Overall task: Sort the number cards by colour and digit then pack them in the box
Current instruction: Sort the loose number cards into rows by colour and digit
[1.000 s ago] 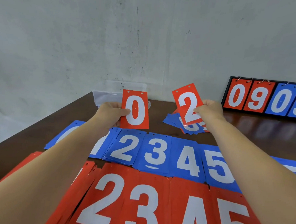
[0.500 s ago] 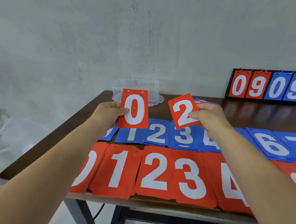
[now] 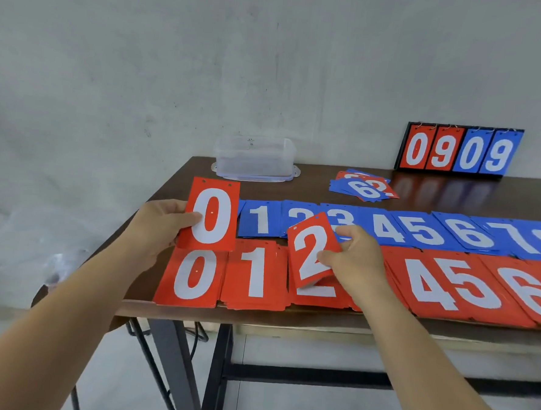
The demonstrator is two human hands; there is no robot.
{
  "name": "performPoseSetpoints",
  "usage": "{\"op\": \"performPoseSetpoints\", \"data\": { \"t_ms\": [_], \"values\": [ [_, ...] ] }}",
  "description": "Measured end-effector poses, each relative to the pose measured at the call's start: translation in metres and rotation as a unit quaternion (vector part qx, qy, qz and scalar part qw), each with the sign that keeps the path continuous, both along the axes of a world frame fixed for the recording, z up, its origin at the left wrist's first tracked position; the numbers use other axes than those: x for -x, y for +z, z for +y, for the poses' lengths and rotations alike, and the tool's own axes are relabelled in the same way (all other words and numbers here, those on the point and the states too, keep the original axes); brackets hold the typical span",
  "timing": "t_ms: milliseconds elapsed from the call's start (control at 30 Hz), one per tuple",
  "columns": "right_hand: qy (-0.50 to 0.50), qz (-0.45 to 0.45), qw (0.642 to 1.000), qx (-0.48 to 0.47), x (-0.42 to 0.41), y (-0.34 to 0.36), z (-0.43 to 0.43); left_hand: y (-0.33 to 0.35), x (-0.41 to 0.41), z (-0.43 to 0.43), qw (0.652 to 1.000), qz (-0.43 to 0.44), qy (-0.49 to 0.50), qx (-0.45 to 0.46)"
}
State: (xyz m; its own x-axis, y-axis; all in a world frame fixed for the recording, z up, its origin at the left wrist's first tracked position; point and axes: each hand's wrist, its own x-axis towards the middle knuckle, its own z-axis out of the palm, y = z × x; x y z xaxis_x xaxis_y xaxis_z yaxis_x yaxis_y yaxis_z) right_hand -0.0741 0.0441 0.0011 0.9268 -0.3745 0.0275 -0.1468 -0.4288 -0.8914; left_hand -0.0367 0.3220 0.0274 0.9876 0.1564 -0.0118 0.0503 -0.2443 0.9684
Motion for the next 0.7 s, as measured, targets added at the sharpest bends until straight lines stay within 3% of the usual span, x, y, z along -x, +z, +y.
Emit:
{"op": "performPoseSetpoints", "data": {
  "t_ms": [300, 700],
  "values": [
    [-0.028, 0.038, 0.976, 0.215, 0.024, -0.009, 0.017, -0.022, 0.039, 0.000, 0.981, -0.029, 0.044, -0.184],
    [-0.023, 0.058, 0.926, 0.371, 0.037, -0.011, 0.020, -0.048, 0.051, 0.006, 0.922, -0.019, 0.042, -0.384]
  ]
}}
